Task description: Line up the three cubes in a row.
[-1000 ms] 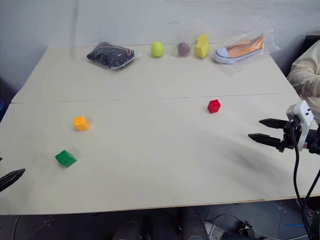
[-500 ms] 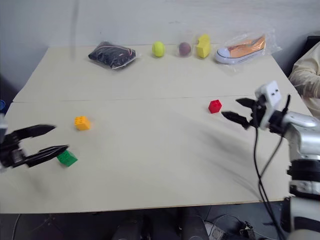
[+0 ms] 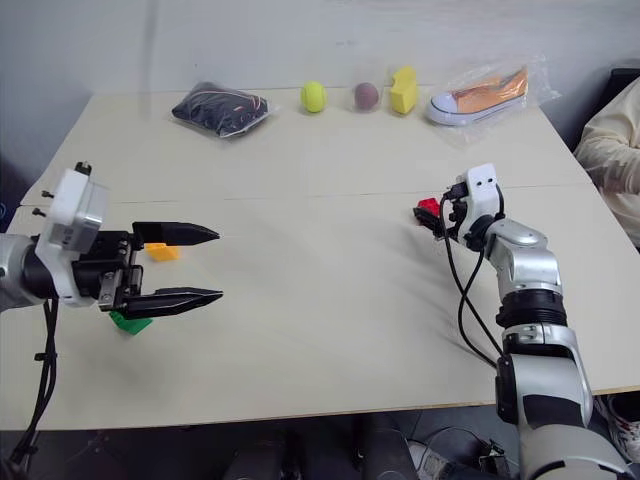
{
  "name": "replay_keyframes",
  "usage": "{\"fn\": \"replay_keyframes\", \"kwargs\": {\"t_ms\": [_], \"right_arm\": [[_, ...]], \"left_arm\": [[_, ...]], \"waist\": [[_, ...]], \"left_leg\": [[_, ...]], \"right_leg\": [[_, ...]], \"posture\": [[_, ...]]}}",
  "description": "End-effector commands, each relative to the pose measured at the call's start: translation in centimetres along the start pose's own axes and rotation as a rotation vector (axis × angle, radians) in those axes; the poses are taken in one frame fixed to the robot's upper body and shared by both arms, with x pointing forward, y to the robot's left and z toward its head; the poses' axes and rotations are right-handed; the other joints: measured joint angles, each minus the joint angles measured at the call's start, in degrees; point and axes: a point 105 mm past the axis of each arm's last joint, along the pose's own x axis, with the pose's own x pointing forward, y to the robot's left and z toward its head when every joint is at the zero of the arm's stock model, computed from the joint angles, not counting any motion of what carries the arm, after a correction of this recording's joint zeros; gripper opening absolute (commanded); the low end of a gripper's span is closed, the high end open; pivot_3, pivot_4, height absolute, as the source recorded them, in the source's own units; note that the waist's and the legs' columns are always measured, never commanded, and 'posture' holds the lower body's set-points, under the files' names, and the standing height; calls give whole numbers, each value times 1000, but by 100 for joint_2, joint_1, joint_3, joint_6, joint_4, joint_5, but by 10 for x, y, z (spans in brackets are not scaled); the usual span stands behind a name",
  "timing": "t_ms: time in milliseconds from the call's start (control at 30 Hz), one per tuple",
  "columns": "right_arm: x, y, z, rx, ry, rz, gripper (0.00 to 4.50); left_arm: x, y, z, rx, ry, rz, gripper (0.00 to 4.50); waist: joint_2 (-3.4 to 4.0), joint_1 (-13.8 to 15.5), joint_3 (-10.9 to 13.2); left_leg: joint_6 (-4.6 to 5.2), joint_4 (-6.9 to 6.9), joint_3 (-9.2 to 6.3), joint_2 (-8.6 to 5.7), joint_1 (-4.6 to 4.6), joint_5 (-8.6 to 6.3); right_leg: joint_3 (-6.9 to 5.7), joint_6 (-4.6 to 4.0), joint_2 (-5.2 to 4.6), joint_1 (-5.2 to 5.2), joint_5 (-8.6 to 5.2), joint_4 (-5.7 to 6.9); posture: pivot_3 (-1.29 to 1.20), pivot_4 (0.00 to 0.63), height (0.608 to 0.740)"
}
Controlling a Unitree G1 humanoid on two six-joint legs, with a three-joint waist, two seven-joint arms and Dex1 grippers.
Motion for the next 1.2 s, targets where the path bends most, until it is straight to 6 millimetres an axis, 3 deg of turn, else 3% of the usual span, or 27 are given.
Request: {"fn": "replay_keyframes", "kwargs": {"t_ms": [33, 267, 367, 600, 733, 800, 900, 1033, 1200], "right_arm": [[-4, 2, 22, -25, -72, 31, 4500], [19, 6, -2, 4, -2, -33, 4500], [27, 4, -8, 26, 3, -78, 3922], [31, 8, -10, 35, -15, -41, 1487], [28, 14, -8, -1, -32, 25, 1531], [14, 61, 6, -96, -103, 391, 1531], [-33, 119, 4, -241, -106, 844, 1531], [-77, 150, -14, -354, -18, 1102, 1531], [-94, 163, -34, -464, 36, 1198, 1531]], "left_arm": [[-3, 1, 3, 22, -11, 24, 4489], [7, -2, 9, 45, -42, -15, 4489], [10, -3, 13, 57, -48, -21, 4500], [9, -3, 17, 68, -48, -22, 4500], [9, -3, 16, 68, -42, -25, 4500], [9, -5, 14, 69, -30, -44, 4500], [11, -9, 9, 68, 1, -78, 4500], [14, -15, -2, 72, 42, -120, 4500], [18, -24, -6, 75, 53, -168, 4500]], "waist": [[0, -2, 0], [0, -2, 0], [0, -11, 0], [1, -12, 0], [0, -11, 0], [0, -5, 0], [2, 23, 1], [4, 54, 2], [1, 45, 2]], "left_leg": [[0, 0, 0, 0, 0, 0], [0, 3, 0, 0, 1, 0], [-1, 4, 0, 0, 2, 1], [0, 3, -1, 1, -1, 2], [0, 3, -2, 1, -1, 2], [-1, 3, -2, 1, -1, 2], [-2, 0, -8, 6, -2, 1], [-2, 5, -12, 2, -2, 1], [-2, 12, -12, -3, 11, 0]], "right_leg": [[0, 0, 0, 0, 0, 0], [1, 0, 1, 2, 0, 0], [1, 0, 2, 1, 0, 5], [0, 0, 2, 2, 0, 4], [1, 0, 2, 2, 0, 4], [0, 0, 2, 2, 0, 4], [-2, 1, 9, 3, 0, -1], [-6, 4, 4, 8, 2, -2], [-4, 5, 2, 18, 2, -15]], "posture": [[0, 150, 740], [0, 150, 740], [0, 150, 740], [0, 150, 740], [0, 150, 740], [0, 150, 740], [0, 150, 740], [0, 150, 740], [0, 150, 740]]}}
